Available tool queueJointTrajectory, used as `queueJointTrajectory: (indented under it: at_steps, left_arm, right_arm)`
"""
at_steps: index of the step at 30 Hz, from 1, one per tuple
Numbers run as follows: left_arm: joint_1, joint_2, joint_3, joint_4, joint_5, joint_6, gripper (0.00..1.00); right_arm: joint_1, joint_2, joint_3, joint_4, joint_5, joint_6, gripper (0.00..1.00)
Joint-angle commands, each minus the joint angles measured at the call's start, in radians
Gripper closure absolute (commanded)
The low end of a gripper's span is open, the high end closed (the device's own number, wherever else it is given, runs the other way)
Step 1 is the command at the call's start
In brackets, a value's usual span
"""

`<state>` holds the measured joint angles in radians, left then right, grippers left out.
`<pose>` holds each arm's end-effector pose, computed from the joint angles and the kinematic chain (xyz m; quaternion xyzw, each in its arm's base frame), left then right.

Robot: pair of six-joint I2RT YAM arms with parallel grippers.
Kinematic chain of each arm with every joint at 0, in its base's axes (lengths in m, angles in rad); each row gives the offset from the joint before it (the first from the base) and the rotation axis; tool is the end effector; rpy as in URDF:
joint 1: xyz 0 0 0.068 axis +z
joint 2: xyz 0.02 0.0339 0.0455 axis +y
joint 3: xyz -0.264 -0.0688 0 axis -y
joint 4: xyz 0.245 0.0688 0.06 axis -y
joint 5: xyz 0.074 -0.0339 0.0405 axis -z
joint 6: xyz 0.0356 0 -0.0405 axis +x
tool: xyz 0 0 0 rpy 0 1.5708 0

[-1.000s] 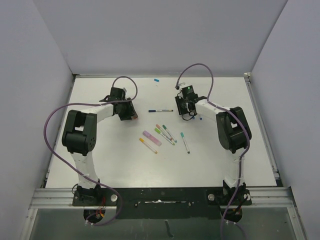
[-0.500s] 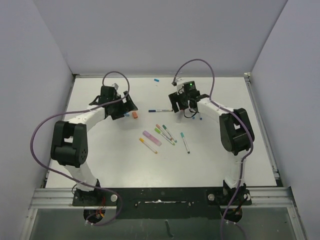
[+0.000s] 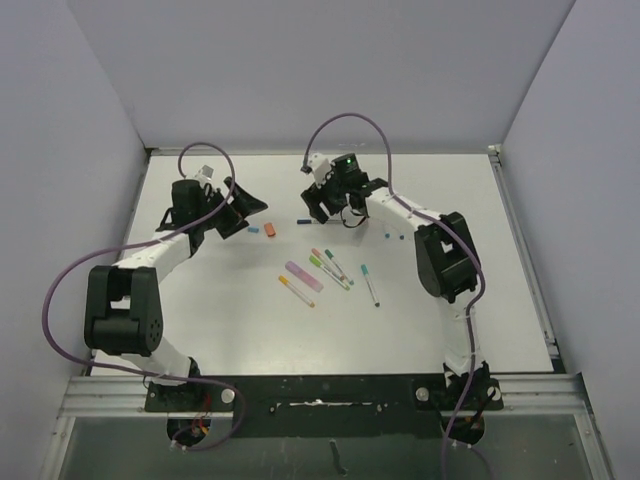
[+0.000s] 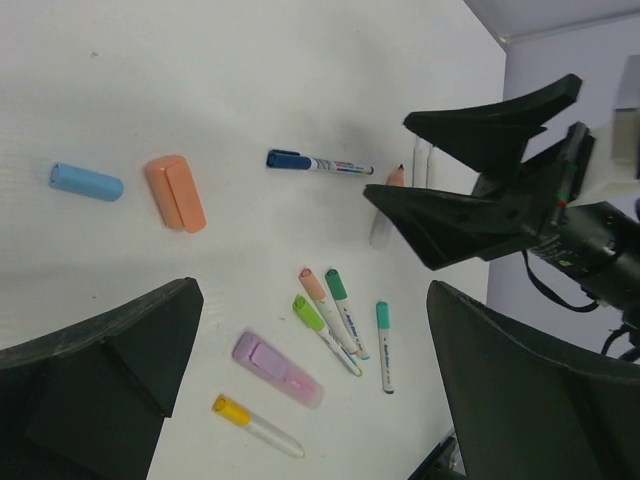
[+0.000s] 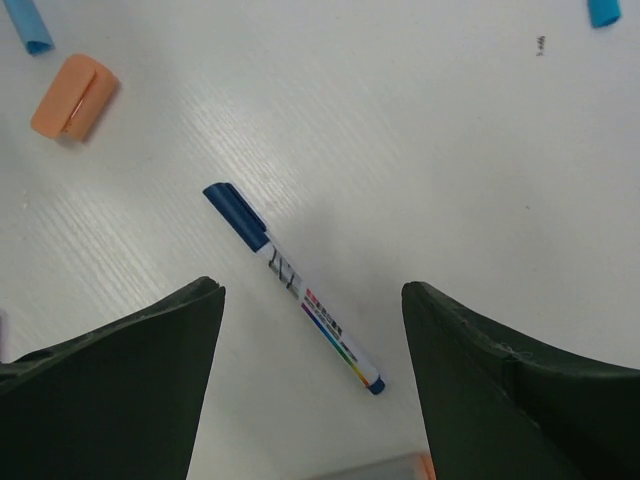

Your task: Open the pen caps

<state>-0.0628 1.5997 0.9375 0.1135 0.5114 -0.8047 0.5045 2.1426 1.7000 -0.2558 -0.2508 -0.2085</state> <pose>0.3456 -0.0392 0.2193 -0.1906 0.8313 -0.3990 0.3367 0.4273 0.2461 0.2150 -0.3634 0.8243 0.1739 0.3979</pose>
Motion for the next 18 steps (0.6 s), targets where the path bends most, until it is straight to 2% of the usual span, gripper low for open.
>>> queueJointTrajectory:
  at_steps: [1, 6, 18]
  left_arm:
    - [0.0, -0.09, 0.02, 0.058, 0.043, -0.021, 0.02]
    - [-0.002, -0.104, 0.001, 0.084, 0.053, -0.043, 0.02]
    - [-0.001, -0.098, 0.024, 0.03, 0.053, -0.017, 0.02]
  right_arm:
    - [0.037, 0.061, 0.093, -0.078, 0.0, -0.085, 0.27]
    - [0.05, 0.101, 0.128, -0.095, 0.007, -0.102, 0.26]
    - [0.058, 0.163, 0.151, -0.126, 0.028, -0.122, 0.27]
